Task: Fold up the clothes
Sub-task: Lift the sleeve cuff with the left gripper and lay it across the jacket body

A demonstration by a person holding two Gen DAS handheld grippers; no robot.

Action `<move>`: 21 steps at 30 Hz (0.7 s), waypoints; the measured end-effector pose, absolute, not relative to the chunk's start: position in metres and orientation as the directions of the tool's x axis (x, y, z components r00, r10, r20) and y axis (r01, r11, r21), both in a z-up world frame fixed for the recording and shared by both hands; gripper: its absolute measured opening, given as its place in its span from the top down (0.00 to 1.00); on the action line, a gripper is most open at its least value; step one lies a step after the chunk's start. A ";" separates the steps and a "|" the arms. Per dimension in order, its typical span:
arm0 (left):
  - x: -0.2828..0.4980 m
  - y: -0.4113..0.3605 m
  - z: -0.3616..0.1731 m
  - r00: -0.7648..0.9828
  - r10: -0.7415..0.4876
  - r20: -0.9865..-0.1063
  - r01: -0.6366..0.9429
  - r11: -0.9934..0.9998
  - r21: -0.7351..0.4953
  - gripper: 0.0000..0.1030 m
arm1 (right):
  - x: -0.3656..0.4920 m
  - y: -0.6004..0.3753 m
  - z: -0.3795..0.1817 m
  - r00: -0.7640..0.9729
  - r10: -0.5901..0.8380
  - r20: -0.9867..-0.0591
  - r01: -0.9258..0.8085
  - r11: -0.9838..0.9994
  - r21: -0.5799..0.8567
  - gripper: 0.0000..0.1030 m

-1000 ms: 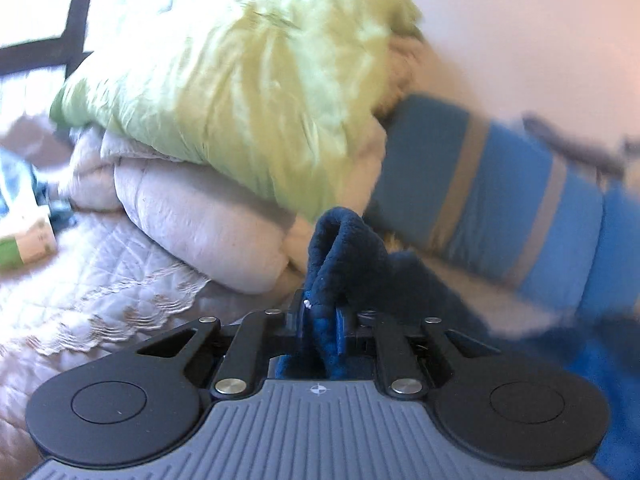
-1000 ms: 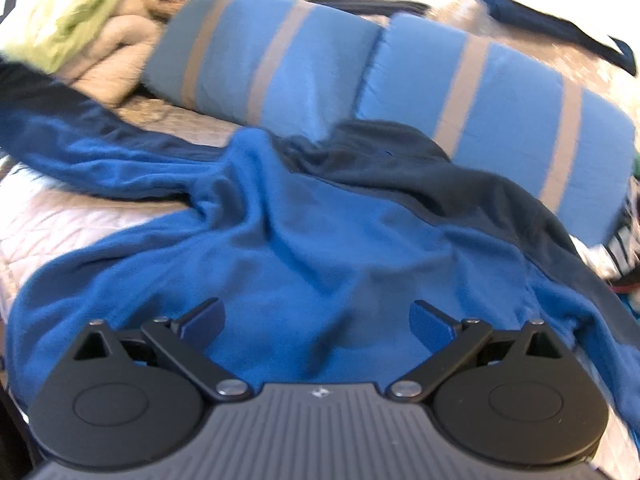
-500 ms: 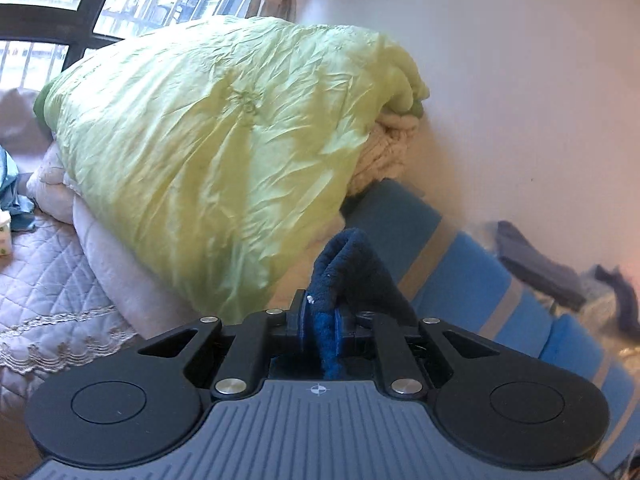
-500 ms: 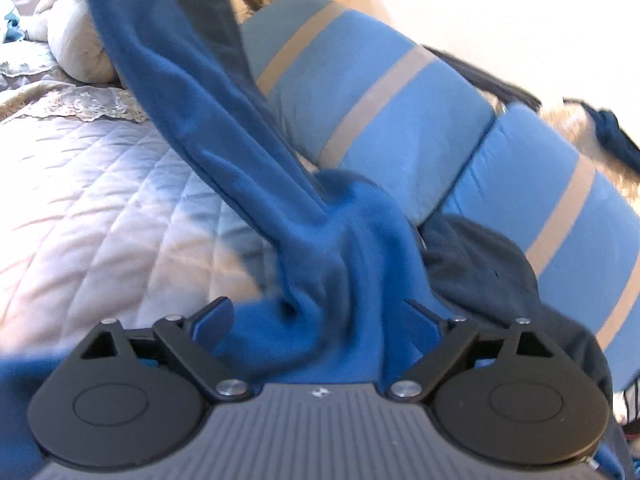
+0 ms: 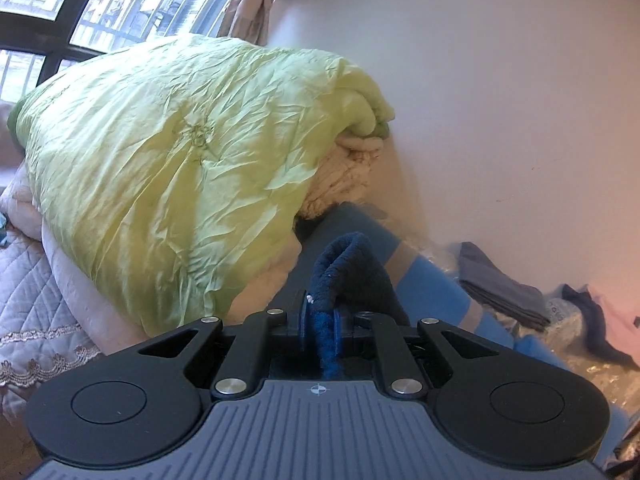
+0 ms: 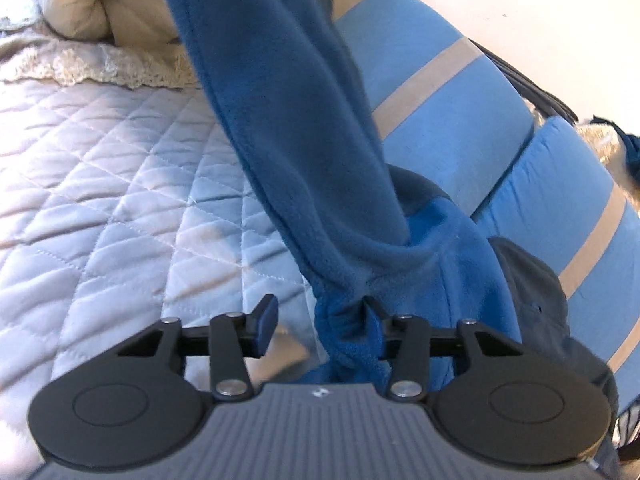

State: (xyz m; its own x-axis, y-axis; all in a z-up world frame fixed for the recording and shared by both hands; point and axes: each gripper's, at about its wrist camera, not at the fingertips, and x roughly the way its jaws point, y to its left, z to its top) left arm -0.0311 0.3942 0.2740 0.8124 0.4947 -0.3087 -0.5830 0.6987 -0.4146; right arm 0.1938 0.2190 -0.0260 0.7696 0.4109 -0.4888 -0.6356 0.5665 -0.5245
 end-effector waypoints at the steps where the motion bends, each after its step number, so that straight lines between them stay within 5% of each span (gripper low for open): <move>1: -0.031 0.395 0.274 0.811 0.495 -0.311 -0.585 0.699 -0.412 0.90 | 0.195 0.223 -0.027 0.780 0.394 -0.486 -0.623 0.565 -0.541 0.70; 3: -0.033 0.398 0.270 0.800 0.507 -0.321 -0.599 0.696 -0.395 0.90 | 0.196 0.224 -0.026 0.783 0.377 -0.495 -0.619 0.557 -0.554 0.82; 10: -0.048 0.434 0.231 0.714 0.537 -0.450 -0.693 0.633 -0.344 0.89 | 0.174 0.173 -0.001 0.778 0.454 -0.434 -0.619 0.433 -0.655 0.86; 21: -0.108 0.471 0.039 0.477 0.423 -0.770 -0.863 0.390 -0.321 0.89 | 0.150 0.107 0.030 0.685 0.521 -0.509 -0.696 0.261 -0.668 0.86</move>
